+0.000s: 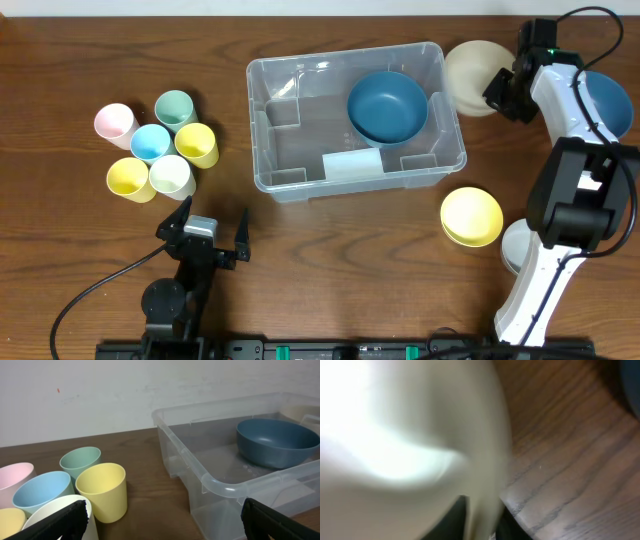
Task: Pack container
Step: 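Move the right gripper to the beige bowl and grasp its rim, then carry the beige bowl into the container onto the teal bowl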
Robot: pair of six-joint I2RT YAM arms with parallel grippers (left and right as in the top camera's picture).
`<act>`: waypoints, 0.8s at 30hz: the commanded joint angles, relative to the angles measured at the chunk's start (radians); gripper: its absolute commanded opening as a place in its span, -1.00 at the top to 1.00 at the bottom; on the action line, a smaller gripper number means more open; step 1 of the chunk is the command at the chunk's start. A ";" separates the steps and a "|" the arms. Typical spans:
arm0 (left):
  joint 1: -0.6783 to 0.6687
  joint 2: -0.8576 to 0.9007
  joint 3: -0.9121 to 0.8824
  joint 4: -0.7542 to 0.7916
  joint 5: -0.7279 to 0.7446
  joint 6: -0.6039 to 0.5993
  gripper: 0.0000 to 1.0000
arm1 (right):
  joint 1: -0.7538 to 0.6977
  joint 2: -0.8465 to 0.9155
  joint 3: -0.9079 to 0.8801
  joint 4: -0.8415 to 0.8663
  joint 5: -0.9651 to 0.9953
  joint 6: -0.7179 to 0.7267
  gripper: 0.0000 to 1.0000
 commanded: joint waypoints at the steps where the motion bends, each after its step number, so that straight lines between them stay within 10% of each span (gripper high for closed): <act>1: -0.002 -0.006 -0.018 -0.033 0.014 0.018 -0.96 | -0.005 0.029 -0.002 0.005 -0.003 0.009 0.98; 24: -0.002 -0.006 -0.018 -0.033 0.014 0.018 -0.96 | -0.144 -0.202 0.150 -0.011 -0.220 -0.220 0.97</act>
